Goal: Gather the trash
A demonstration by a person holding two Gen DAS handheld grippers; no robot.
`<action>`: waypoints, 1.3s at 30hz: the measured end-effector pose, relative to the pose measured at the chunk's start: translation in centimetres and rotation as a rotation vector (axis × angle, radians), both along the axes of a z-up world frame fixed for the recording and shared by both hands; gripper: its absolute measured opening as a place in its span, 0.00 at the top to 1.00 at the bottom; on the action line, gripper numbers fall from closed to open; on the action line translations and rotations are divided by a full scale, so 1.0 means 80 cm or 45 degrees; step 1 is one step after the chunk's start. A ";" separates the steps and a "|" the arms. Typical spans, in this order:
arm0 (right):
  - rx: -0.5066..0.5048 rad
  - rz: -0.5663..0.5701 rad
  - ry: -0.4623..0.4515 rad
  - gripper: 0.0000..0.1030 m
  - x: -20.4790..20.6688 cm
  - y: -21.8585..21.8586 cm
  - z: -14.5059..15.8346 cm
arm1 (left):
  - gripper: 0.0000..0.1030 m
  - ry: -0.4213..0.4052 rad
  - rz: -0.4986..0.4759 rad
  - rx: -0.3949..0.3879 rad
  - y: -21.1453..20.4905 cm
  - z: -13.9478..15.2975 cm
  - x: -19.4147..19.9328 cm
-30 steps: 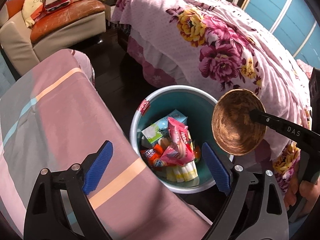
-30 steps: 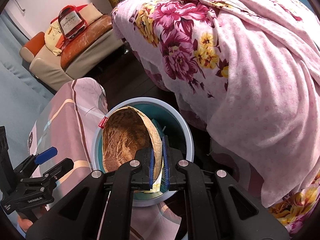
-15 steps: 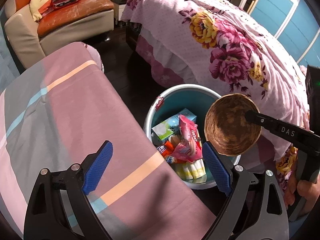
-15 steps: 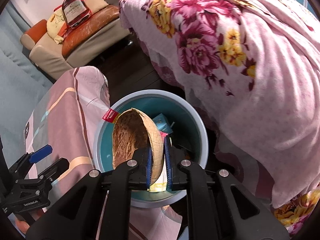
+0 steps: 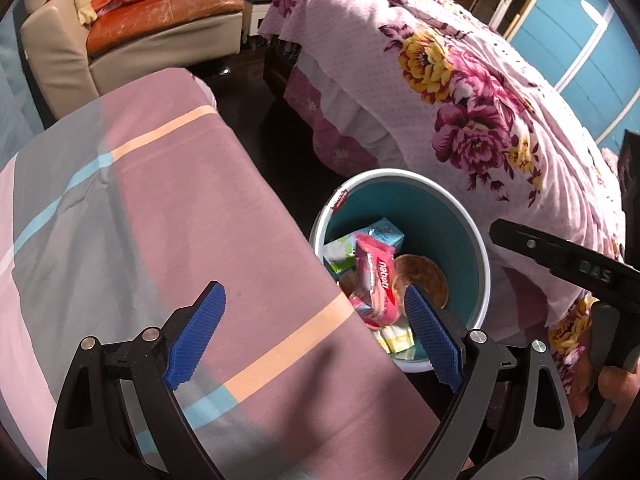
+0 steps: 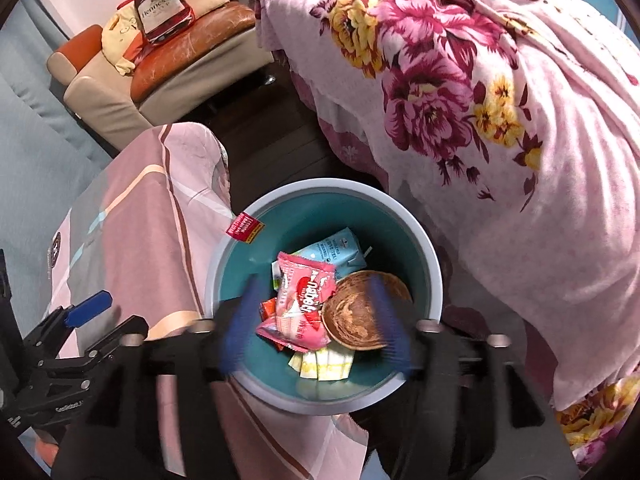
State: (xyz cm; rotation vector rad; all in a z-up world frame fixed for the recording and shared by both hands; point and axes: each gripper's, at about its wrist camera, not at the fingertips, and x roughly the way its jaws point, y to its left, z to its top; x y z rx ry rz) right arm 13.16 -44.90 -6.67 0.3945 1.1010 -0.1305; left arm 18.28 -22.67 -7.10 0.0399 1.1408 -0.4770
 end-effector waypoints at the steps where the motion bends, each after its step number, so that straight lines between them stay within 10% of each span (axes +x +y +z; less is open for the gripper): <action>1: -0.012 -0.001 -0.006 0.32 -0.001 0.003 0.004 | 0.11 0.002 0.005 -0.004 0.002 0.001 -0.001; 21: -0.129 0.104 -0.031 0.07 -0.064 0.059 0.063 | 0.05 -0.095 0.068 -0.023 0.045 0.059 -0.059; 39: -0.250 0.213 -0.061 0.07 -0.127 0.117 0.085 | 0.04 -0.118 0.157 -0.003 0.098 0.071 -0.118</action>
